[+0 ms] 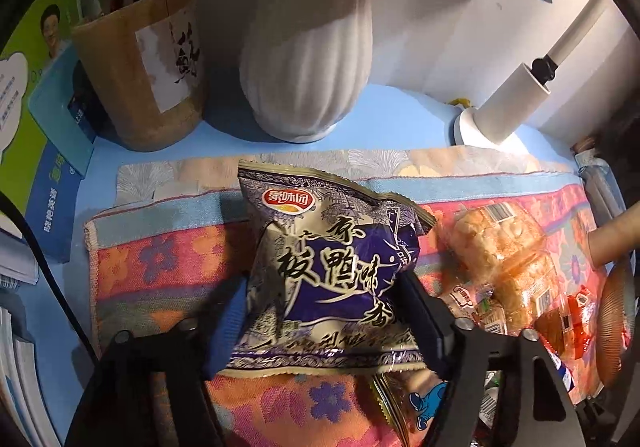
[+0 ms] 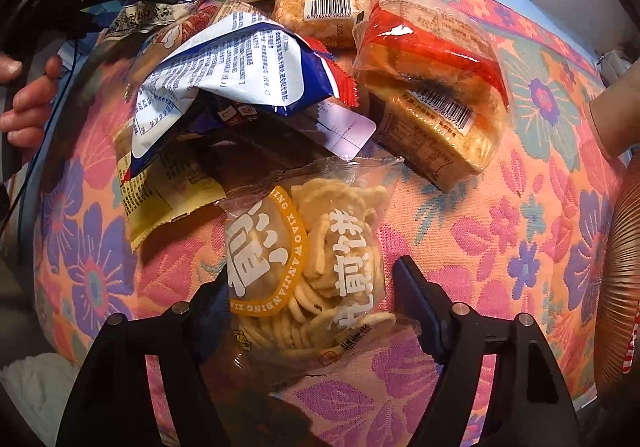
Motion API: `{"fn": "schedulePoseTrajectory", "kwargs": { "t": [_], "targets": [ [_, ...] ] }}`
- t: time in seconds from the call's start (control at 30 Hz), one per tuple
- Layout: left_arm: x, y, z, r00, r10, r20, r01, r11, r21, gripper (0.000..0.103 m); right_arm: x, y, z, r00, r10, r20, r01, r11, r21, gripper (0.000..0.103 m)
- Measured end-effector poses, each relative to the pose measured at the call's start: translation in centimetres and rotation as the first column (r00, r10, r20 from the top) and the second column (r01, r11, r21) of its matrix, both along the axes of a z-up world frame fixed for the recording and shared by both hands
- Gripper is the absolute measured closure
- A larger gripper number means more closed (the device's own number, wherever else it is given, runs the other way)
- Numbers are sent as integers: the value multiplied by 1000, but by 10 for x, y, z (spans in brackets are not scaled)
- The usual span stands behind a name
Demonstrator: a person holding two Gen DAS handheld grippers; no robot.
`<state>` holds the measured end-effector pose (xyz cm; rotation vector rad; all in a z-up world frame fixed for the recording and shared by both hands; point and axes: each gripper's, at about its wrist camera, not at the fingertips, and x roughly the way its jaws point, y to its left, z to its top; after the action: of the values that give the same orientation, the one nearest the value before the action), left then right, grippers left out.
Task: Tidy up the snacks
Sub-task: 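Grasp the purple-white chip bag with left tool while right grasps rice cracker bag, then carry both bags over the glass bowl and open both tools to drop them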
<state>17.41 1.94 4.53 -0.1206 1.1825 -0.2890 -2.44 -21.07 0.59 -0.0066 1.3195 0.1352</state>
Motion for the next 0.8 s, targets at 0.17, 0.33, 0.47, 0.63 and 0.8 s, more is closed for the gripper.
{"fn": "schedulePoseTrajectory", "kwargs": {
  "t": [0.17, 0.33, 0.47, 0.63, 0.8],
  "targets": [
    [-10, 10, 9, 999, 44, 11, -44, 999, -8, 39, -5, 4, 4, 1000, 12, 12, -12, 1000, 2, 33],
    [-26, 15, 22, 998, 51, 24, -51, 998, -27, 40, -20, 2, 8, 999, 28, 18, -28, 1000, 10, 34],
    [-38, 13, 34, 997, 60, 40, -58, 998, -39, 41, -46, -7, 17, 999, 31, 30, -32, 999, 21, 35],
    [-53, 6, 54, 995, 66, 69, -63, 997, -47, 41, -61, -18, 30, 998, 23, 50, -26, 999, 43, 35],
    [-68, -5, 77, 993, 64, 99, -59, 997, -52, 41, -67, -35, 44, 998, 5, 67, -10, 997, 76, 36]
  ]
}}
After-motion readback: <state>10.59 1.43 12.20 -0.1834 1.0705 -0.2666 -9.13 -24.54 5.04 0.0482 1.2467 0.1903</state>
